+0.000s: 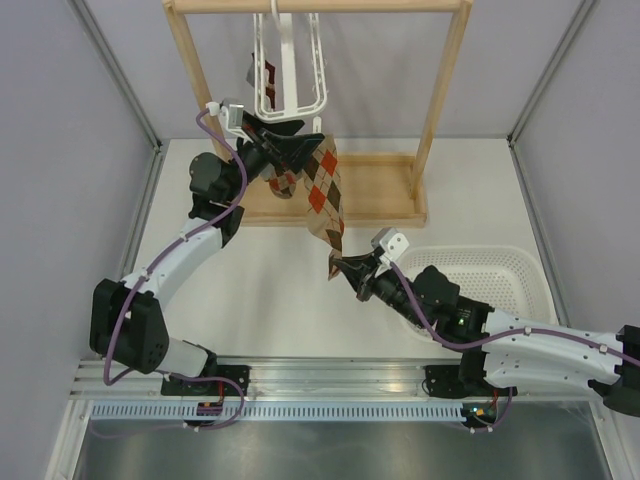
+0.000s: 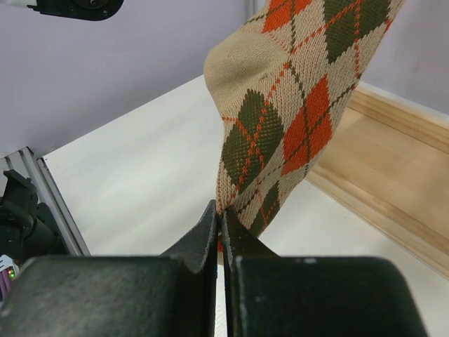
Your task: Remove the socks clipped to the hanger
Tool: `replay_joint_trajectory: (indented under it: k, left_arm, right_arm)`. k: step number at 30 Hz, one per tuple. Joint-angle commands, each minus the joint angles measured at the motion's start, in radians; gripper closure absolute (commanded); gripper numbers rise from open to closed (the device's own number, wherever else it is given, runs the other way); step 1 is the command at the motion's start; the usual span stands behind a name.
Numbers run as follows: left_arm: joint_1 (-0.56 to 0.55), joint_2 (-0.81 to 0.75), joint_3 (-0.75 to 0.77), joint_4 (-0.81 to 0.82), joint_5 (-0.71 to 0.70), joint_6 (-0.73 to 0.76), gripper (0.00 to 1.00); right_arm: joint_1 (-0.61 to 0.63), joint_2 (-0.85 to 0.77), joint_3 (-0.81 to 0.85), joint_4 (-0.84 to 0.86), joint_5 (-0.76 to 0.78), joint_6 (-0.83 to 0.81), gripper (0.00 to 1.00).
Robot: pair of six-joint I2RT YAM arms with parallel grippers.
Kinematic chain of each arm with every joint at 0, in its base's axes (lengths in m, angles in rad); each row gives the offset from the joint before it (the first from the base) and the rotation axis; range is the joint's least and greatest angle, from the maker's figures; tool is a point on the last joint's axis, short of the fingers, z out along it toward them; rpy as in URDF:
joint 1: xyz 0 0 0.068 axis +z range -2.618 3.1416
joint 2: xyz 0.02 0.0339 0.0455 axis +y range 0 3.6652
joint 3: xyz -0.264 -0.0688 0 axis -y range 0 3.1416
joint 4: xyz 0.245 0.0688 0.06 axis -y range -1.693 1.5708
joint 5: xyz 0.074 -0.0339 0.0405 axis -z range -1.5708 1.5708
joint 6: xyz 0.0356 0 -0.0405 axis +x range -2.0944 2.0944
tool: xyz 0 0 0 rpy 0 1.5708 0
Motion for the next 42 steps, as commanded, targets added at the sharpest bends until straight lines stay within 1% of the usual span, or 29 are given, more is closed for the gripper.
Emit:
replay_joint_trajectory:
  k: [1, 11, 22, 27, 30, 31, 33, 34, 36, 37, 39, 40, 42]
  left_arm:
    - [0.007, 0.012, 0.033, 0.012, 0.010, -0.023, 0.02]
    - [0.010, -0.010, 0.011, -0.051, -0.062, 0.017, 0.02]
    - [0.009, 0.049, 0.036, 0.104, -0.026, -0.124, 0.02]
    - [0.009, 0.073, 0.057, 0.127, -0.006, -0.164, 0.04]
    - [0.009, 0.079, 0.062, 0.144, 0.001, -0.178, 0.12]
    - [0.009, 0.081, 0.067, 0.147, 0.006, -0.180, 0.19]
    - [0.009, 0.086, 0.074, 0.156, 0.023, -0.192, 0.27]
    - [0.009, 0.089, 0.080, 0.158, 0.027, -0.196, 0.33]
    - [0.009, 0.093, 0.082, 0.176, 0.033, -0.210, 0.39]
    - [0.007, 0.095, 0.080, 0.182, 0.035, -0.215, 0.46]
    - [0.009, 0.095, 0.080, 0.194, 0.040, -0.226, 0.52]
    - [0.007, 0.099, 0.080, 0.199, 0.047, -0.227, 0.57]
    - [0.007, 0.101, 0.082, 0.202, 0.052, -0.232, 0.61]
  right_arm:
    - [0.005, -0.017, 0.037, -0.013, -0.040, 0.011, 0.99]
    - [0.006, -0.043, 0.038, -0.025, -0.060, 0.011, 0.99]
    - [0.006, -0.027, 0.043, -0.036, -0.078, 0.012, 0.99]
    - [0.006, -0.025, 0.040, -0.031, -0.087, 0.012, 0.99]
    - [0.008, -0.023, 0.040, -0.031, -0.090, 0.015, 0.99]
    - [0.008, -0.023, 0.040, -0.031, -0.094, 0.014, 0.99]
    - [0.006, -0.022, 0.038, -0.030, -0.092, 0.012, 0.99]
    - [0.006, -0.020, 0.038, -0.030, -0.092, 0.014, 0.99]
    - [0.006, -0.017, 0.038, -0.027, -0.094, 0.015, 0.99]
    - [0.010, -0.013, 0.037, -0.027, -0.094, 0.015, 0.99]
    - [0.011, -0.007, 0.038, -0.027, -0.092, 0.015, 0.99]
    - [0.010, -0.004, 0.038, -0.027, -0.092, 0.017, 0.99]
    - [0.013, -0.002, 0.038, -0.027, -0.092, 0.017, 0.99]
